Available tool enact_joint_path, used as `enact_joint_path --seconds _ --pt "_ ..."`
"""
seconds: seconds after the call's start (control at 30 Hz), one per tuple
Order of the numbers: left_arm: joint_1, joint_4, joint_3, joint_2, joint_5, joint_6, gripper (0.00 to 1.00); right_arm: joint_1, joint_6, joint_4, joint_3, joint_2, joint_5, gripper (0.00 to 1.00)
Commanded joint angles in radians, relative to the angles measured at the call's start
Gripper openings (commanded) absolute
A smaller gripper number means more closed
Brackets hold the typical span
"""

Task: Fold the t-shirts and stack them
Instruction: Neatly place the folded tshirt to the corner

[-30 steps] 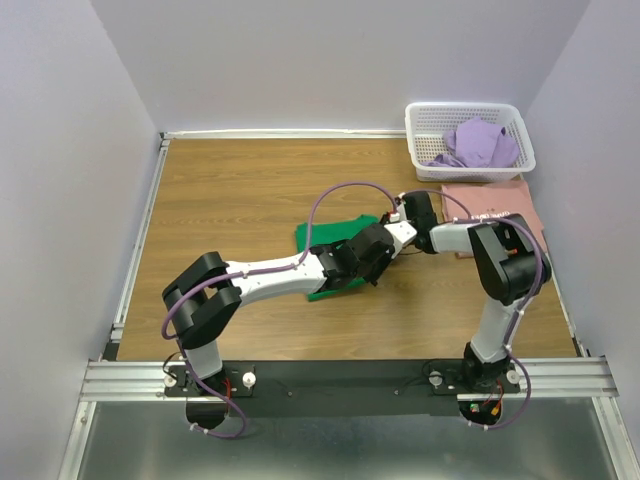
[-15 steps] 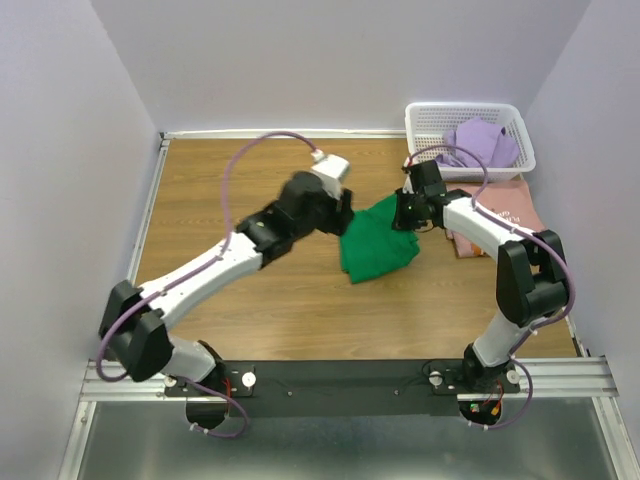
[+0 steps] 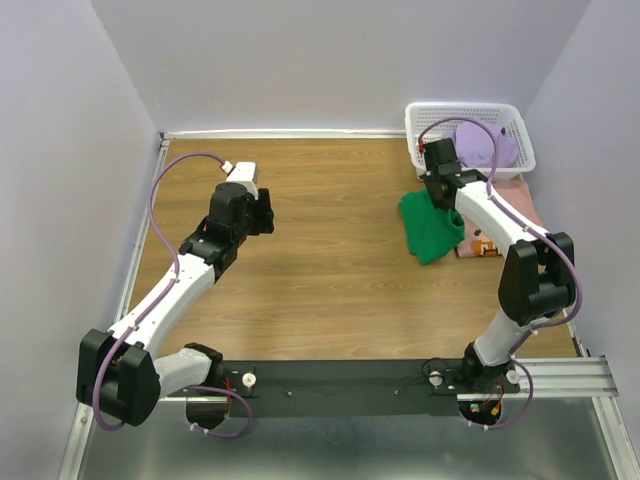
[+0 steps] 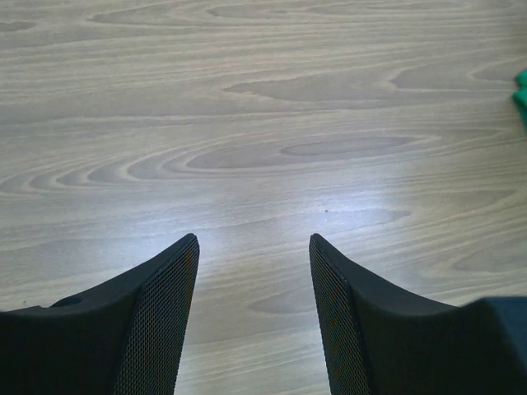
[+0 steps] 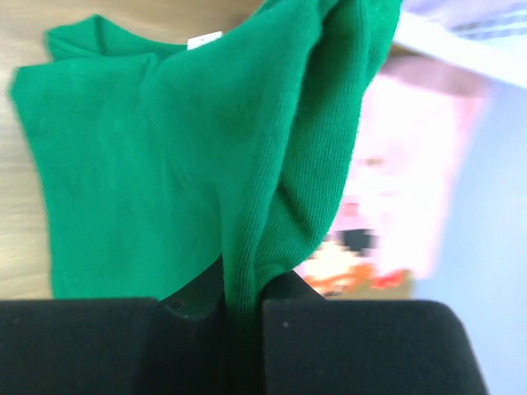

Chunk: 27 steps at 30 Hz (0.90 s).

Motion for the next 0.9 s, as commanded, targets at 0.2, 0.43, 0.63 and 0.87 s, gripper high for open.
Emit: enact_joint_path --seconds 0.2,0.43,0.63,0.87 --pt "0.007 0.033 0.004 -0.035 -0.018 -0.006 0.64 -0.097 -0.178 0.105 -0.004 0.001 0.310 0.01" --pt "0.007 0.036 0.001 -0.027 -0.012 -0.001 0.63 -0.133 -0.201 0.214 -0.039 0.058 0.488 0.05" --pt "0.007 0.042 -0.004 -0.027 -0.021 -0.001 0.63 -0.179 -0.180 0.274 -0.006 0.177 0.517 0.07" --pt "0.007 0.048 -0.007 -0.018 -0.024 0.004 0.63 -0.205 -0.163 0.296 0.042 0.318 0.609 0.13"
